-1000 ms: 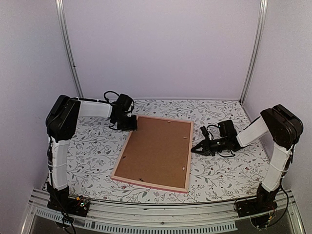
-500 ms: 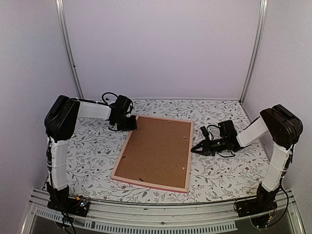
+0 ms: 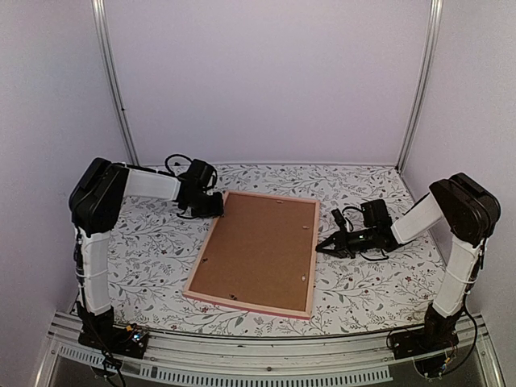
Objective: Put the photo into the frame
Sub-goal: Press the fastener onto the backboard, then adjust the photo frame at the center of the board.
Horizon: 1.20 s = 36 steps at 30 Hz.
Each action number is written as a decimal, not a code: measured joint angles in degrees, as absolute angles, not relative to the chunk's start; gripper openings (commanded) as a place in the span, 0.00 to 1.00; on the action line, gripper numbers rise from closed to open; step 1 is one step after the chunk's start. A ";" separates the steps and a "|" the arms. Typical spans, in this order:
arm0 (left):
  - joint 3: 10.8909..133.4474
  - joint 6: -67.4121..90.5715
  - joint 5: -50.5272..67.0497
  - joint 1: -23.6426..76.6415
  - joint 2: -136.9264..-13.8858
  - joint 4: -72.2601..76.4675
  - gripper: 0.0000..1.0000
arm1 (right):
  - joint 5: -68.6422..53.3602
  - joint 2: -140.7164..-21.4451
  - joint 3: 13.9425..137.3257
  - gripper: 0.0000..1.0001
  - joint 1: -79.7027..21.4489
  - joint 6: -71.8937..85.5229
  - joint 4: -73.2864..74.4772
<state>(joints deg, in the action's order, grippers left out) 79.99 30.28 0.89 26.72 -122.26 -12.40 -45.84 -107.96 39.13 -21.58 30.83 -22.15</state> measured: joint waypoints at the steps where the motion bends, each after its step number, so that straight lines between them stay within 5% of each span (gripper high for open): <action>1: 79.85 30.28 0.95 26.72 -122.10 -12.49 0.28 | -45.82 -107.96 39.13 0.00 -21.58 30.83 -22.15; 13: 76.47 30.11 2.39 26.33 -118.83 -15.29 0.49 | -45.78 -107.94 39.38 0.00 -21.65 30.83 -21.78; 36: 58.54 29.87 12.49 25.45 -104.81 -15.53 0.62 | -42.87 -106.08 43.53 0.00 -22.13 30.04 -10.79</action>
